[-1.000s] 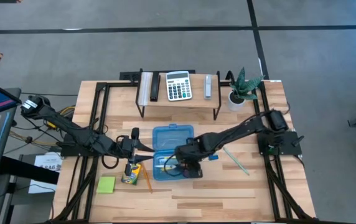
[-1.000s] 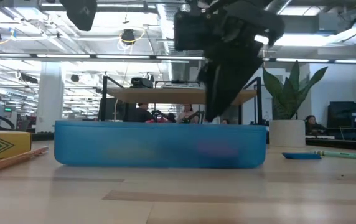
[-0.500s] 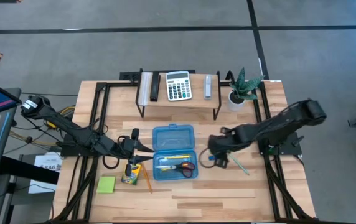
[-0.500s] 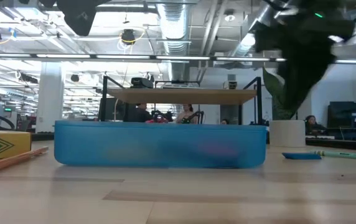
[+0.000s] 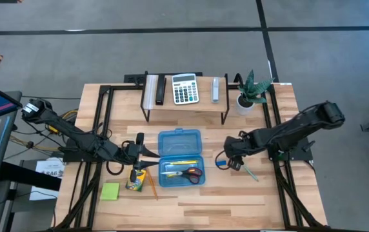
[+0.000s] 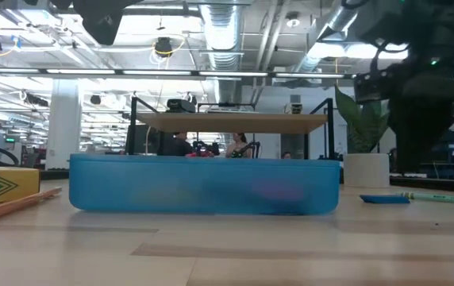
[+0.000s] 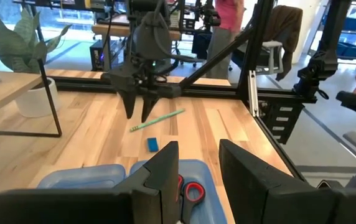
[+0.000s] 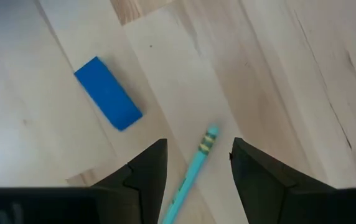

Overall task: Pack school essentials
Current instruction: Put the blue pencil into the supply box

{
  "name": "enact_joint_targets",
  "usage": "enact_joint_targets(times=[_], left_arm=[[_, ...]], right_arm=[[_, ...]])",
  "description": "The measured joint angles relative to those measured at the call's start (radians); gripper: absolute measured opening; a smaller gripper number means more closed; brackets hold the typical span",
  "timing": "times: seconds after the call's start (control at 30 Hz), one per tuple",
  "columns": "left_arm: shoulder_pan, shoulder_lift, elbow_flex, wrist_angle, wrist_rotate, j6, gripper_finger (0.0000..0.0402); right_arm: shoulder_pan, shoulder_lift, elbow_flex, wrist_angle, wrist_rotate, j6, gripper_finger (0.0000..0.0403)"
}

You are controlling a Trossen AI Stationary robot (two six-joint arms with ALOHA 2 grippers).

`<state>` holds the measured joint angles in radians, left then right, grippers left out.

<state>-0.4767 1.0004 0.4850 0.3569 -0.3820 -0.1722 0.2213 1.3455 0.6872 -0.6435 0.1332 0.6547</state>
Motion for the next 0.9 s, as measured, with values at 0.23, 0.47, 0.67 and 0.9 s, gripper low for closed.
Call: enact_joint_targets(times=[0.23, 0.47, 0.67, 0.9], left_arm=[[0.0, 0.0, 0.0, -0.004, 0.0, 0.0, 0.0102], [0.0, 0.0, 0.0, -0.009, 0.0, -0.005, 0.0102], [0.0, 0.0, 0.0, -0.009, 0.0, -0.005, 0.0102], [0.0, 0.0, 0.0, -0.009, 0.0, -0.005, 0.0102]], right_arm=[[-0.038, 0.06, 0.0, 0.028, -0.004, -0.032, 0.0192], [-0.105, 0.136, 0.0, 0.024, -0.008, -0.055, 0.019], [-0.127, 0.168, 0.005, 0.027, -0.045, -0.072, 0.0189], [-0.127, 0.161, 0.004, -0.003, -0.051, -0.055, 0.0188]])
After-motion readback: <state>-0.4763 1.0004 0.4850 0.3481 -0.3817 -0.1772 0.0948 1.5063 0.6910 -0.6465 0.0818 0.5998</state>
